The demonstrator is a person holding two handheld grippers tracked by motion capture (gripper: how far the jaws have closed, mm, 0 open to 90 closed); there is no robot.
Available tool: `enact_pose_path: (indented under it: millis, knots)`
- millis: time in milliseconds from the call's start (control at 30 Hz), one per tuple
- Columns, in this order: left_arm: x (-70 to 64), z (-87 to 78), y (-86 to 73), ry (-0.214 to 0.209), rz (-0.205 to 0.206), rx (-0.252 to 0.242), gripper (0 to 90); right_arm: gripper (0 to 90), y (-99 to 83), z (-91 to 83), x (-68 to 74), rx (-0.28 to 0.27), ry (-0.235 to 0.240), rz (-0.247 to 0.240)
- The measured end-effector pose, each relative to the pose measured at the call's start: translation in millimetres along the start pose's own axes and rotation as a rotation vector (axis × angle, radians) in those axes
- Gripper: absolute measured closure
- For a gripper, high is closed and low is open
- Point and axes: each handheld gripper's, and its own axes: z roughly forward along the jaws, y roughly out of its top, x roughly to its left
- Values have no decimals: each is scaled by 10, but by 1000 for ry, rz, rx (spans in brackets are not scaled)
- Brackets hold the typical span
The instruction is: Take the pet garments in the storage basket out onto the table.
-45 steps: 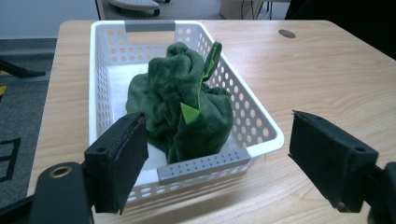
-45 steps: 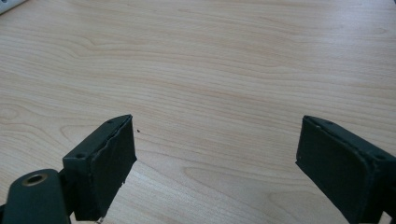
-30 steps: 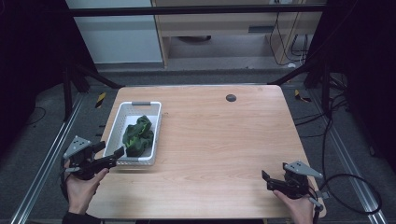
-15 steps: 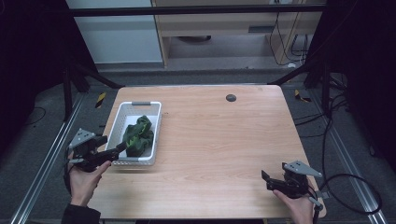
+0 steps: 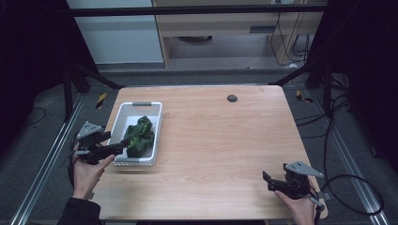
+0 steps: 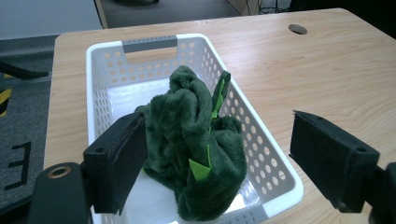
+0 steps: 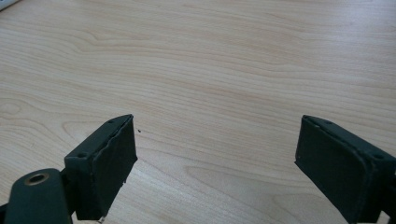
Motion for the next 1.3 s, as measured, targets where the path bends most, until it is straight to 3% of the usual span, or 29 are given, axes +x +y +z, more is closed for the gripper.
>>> enact_pose_path:
  millis: [1300]
  knots:
    - [40, 569, 178, 8, 59, 210, 176, 127, -1, 7, -14, 18, 16, 9]
